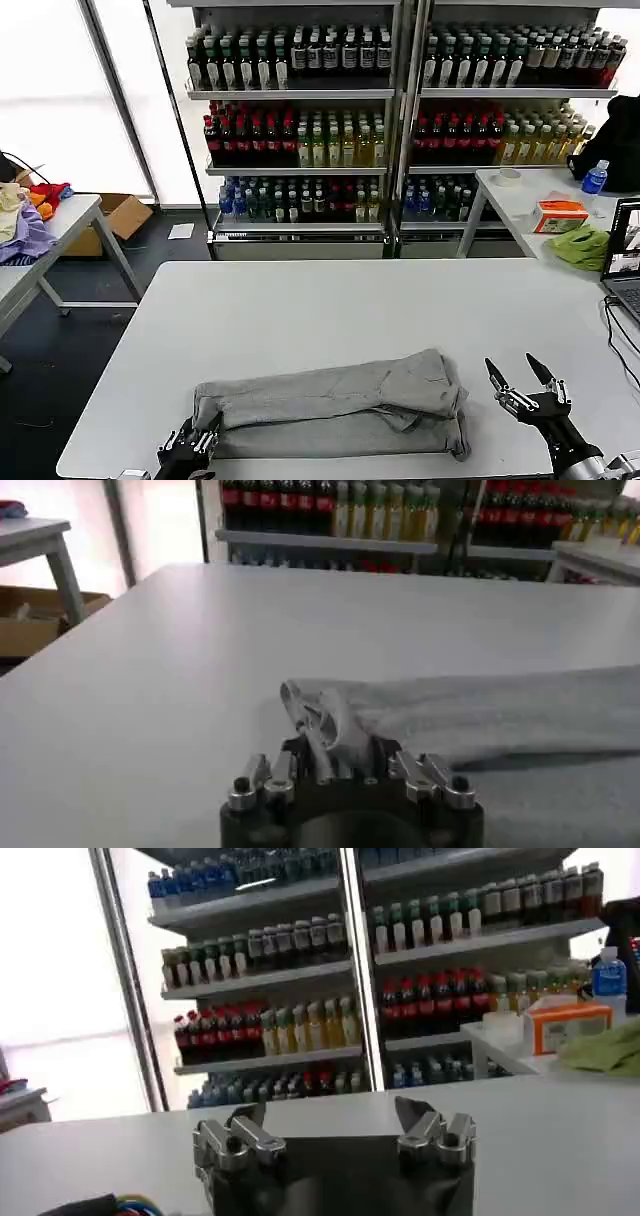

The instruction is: Fold and organize the clothes.

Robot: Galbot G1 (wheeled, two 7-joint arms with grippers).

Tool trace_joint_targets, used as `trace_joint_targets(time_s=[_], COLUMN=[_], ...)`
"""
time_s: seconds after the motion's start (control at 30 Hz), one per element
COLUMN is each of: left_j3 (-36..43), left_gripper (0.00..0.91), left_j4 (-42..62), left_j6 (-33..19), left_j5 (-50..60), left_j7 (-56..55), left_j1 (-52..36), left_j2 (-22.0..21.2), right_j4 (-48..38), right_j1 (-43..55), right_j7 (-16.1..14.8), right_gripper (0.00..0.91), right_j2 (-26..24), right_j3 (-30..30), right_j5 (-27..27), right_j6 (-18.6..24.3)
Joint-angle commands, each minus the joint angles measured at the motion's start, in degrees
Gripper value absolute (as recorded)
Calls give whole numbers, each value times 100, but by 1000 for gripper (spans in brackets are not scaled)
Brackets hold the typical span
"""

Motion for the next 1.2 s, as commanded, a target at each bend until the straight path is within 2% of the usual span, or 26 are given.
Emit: trace_joint_targets(time_s=[0.03,0.2,0.27,0.37,0.43,0.7,0.8,0.97,1.17,1.2], left_j3=[48,-260,-675,-1625,-2282,-3751,-3758,-3387,-1794,-1273], left_gripper=[10,10,10,10,10,10,10,10,10,10], left_j4=[31,-91,-102,36,298,1278,1074,337,-1047,-1192], left_j6=[-14,-31,-12,122,203,380,374,562,573,581], left_j5=[-24,-632,-993,-1599,-1920,-1873,-1911,-1934,-2047,-2110], left_j7=[-29,-45,-36,-10,43,440,481,338,143,2], left_j1=[-86,-233,-361,-621,-754,-919,-798,-833,-606,-678], left_j2=[-167,-128,17,353,722,1521,1630,1501,1463,1547], right_j4=[-11,17,9,-4,18,50,51,118,159,175], right_j1=[-3,-6,11,61,91,139,150,94,38,24], right_j7=[-18,-33,-21,-5,0,30,33,35,45,47], right_gripper=[907,907,907,907,907,907,907,907,907,907], right_j2=[29,29,9,-42,-68,-77,-79,-65,-47,-60], right_j3=[18,44,54,12,-27,-82,-91,-66,-17,-16], right_j5=[3,19,59,50,48,49,47,47,44,51], right_j6=[71,52,28,14,-10,-57,-64,-69,-71,-71])
